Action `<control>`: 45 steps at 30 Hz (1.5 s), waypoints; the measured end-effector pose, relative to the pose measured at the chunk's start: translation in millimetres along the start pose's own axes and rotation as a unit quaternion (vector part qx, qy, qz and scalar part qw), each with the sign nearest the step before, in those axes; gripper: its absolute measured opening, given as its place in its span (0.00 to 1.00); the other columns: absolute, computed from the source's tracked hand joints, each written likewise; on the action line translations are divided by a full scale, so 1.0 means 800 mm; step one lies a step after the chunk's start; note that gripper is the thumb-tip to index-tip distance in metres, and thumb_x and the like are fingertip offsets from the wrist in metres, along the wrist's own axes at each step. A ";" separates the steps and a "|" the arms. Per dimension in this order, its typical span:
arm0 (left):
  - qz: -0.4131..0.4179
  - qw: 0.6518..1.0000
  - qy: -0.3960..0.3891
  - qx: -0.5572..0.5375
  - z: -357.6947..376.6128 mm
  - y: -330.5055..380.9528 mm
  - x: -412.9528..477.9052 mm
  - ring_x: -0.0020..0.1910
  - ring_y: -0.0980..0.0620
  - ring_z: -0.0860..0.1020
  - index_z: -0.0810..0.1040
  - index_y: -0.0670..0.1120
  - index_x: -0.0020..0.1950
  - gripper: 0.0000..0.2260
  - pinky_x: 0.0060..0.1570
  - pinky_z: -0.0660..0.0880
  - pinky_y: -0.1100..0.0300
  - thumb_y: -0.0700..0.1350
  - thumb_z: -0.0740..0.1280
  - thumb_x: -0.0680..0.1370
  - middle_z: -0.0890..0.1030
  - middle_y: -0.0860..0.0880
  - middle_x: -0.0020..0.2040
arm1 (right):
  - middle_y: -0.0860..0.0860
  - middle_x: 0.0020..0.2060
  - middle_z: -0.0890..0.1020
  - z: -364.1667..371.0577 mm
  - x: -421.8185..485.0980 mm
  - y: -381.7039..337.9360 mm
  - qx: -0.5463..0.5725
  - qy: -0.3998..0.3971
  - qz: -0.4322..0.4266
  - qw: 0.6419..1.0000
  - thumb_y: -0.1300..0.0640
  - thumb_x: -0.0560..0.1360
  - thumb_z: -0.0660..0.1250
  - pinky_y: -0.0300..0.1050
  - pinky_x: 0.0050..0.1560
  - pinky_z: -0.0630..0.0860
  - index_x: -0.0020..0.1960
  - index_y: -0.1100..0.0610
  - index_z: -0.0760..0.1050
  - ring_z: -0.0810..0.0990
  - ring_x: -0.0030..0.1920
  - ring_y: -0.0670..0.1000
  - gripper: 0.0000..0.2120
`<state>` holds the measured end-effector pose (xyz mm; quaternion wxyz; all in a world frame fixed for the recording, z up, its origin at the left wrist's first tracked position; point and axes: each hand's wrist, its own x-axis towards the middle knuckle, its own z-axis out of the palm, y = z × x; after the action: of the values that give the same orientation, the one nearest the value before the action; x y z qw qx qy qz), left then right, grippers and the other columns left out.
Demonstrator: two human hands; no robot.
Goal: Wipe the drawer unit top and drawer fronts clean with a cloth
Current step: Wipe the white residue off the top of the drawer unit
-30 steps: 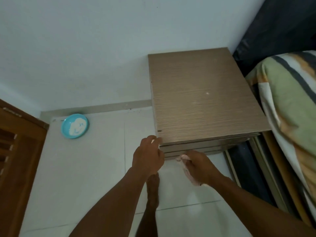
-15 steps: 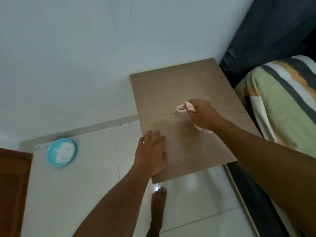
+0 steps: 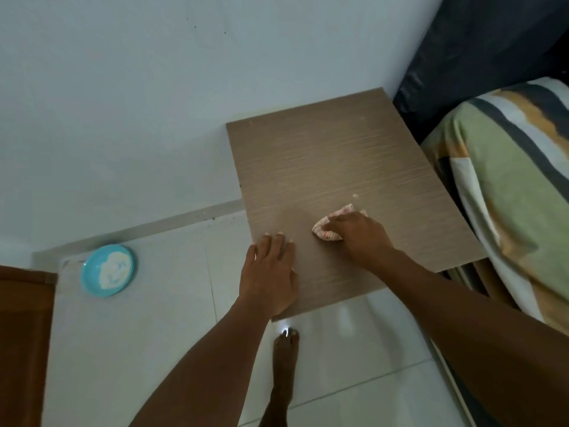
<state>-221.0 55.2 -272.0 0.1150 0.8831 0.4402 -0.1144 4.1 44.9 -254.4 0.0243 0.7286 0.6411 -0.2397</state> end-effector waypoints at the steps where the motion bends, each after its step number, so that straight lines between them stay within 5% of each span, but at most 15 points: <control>1: -0.002 1.000 0.000 0.000 0.002 0.007 -0.011 0.79 0.41 0.54 0.57 0.48 0.78 0.27 0.75 0.54 0.45 0.54 0.54 0.80 0.57 0.45 0.80 | 0.47 0.73 0.71 0.004 -0.017 -0.001 -0.005 -0.002 0.001 1.000 0.52 0.82 0.59 0.55 0.71 0.68 0.69 0.40 0.73 0.67 0.74 0.53 0.17; 4: -0.005 1.000 -0.009 -0.006 0.011 0.027 -0.048 0.78 0.41 0.54 0.56 0.48 0.78 0.26 0.74 0.58 0.45 0.54 0.53 0.80 0.56 0.44 0.80 | 0.46 0.70 0.74 0.023 -0.080 -0.002 -0.033 0.005 -0.014 0.999 0.50 0.82 0.59 0.53 0.68 0.72 0.68 0.41 0.73 0.69 0.72 0.53 0.16; 9: -0.022 0.999 -0.017 -0.028 0.025 0.057 -0.109 0.78 0.42 0.55 0.56 0.48 0.78 0.26 0.74 0.60 0.45 0.53 0.53 0.81 0.55 0.45 0.80 | 0.44 0.62 0.81 0.042 -0.168 -0.001 -0.057 -0.003 -0.060 0.997 0.61 0.76 0.63 0.48 0.60 0.76 0.63 0.44 0.78 0.77 0.62 0.51 0.19; 15: -0.016 0.997 0.001 -0.072 0.015 0.054 -0.139 0.64 0.49 0.72 0.69 0.50 0.70 0.19 0.62 0.73 0.54 0.52 0.55 0.80 0.72 0.49 0.68 | 0.49 0.54 0.85 0.039 -0.203 -0.012 -0.002 -0.071 -0.036 0.997 0.59 0.77 0.65 0.49 0.58 0.78 0.54 0.49 0.82 0.82 0.55 0.50 0.11; 18: -0.027 0.995 0.010 -0.094 0.002 0.033 -0.128 0.58 0.48 0.75 0.70 0.48 0.69 0.18 0.56 0.75 0.54 0.50 0.55 0.81 0.75 0.48 0.65 | 0.51 0.54 0.85 0.010 -0.170 -0.033 0.047 -0.032 -0.036 0.998 0.61 0.78 0.65 0.49 0.55 0.80 0.55 0.50 0.82 0.83 0.52 0.52 0.11; 28: -0.068 0.985 0.030 -0.158 -0.030 -0.070 -0.027 0.66 0.48 0.73 0.67 0.48 0.74 0.21 0.61 0.73 0.53 0.50 0.57 0.81 0.72 0.50 0.71 | 0.51 0.51 0.85 -0.087 0.074 -0.110 0.023 0.034 -0.059 0.997 0.64 0.74 0.65 0.48 0.47 0.78 0.52 0.49 0.80 0.82 0.49 0.55 0.13; 33: -0.068 0.980 0.040 -0.184 -0.027 -0.110 0.018 0.69 0.49 0.71 0.64 0.48 0.76 0.23 0.64 0.72 0.53 0.50 0.58 0.81 0.70 0.50 0.74 | 0.54 0.63 0.79 -0.065 0.161 -0.137 -0.008 0.010 -0.072 0.997 0.55 0.76 0.66 0.55 0.61 0.74 0.66 0.51 0.74 0.74 0.63 0.59 0.18; 36: -0.051 0.979 0.045 -0.193 -0.019 -0.117 0.030 0.68 0.49 0.72 0.65 0.48 0.75 0.23 0.63 0.73 0.53 0.49 0.60 0.81 0.72 0.49 0.72 | 0.50 0.79 0.62 -0.030 0.167 -0.136 -0.030 -0.057 -0.077 0.995 0.40 0.80 0.57 0.61 0.77 0.57 0.76 0.43 0.64 0.57 0.79 0.57 0.26; 39: -0.038 0.980 0.059 -0.188 -0.012 -0.120 0.032 0.65 0.49 0.74 0.67 0.47 0.74 0.22 0.61 0.75 0.54 0.49 0.60 0.80 0.75 0.49 0.69 | 0.47 0.81 0.54 -0.009 0.156 -0.123 0.050 -0.040 -0.095 0.993 0.37 0.81 0.46 0.62 0.80 0.46 0.77 0.39 0.60 0.47 0.82 0.52 0.25; 42: -0.032 0.981 0.058 -0.180 -0.007 -0.119 0.026 0.65 0.49 0.75 0.65 0.46 0.76 0.24 0.60 0.75 0.55 0.49 0.61 0.80 0.75 0.48 0.69 | 0.47 0.81 0.54 -0.004 0.143 -0.112 0.057 -0.041 -0.108 0.992 0.38 0.80 0.46 0.59 0.80 0.46 0.77 0.38 0.60 0.46 0.82 0.51 0.26; 45: -0.028 0.983 0.051 -0.175 -0.005 -0.111 0.013 0.65 0.49 0.74 0.64 0.46 0.76 0.24 0.59 0.75 0.55 0.48 0.60 0.80 0.75 0.47 0.69 | 0.49 0.81 0.57 0.008 0.115 -0.101 0.002 -0.016 -0.148 0.989 0.48 0.81 0.59 0.57 0.78 0.56 0.77 0.44 0.63 0.51 0.81 0.53 0.25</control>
<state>-285.8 116.0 -280.8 0.2419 0.8415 0.4829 0.0061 -68.7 141.9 -273.0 -0.0021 0.6221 0.7407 -0.2535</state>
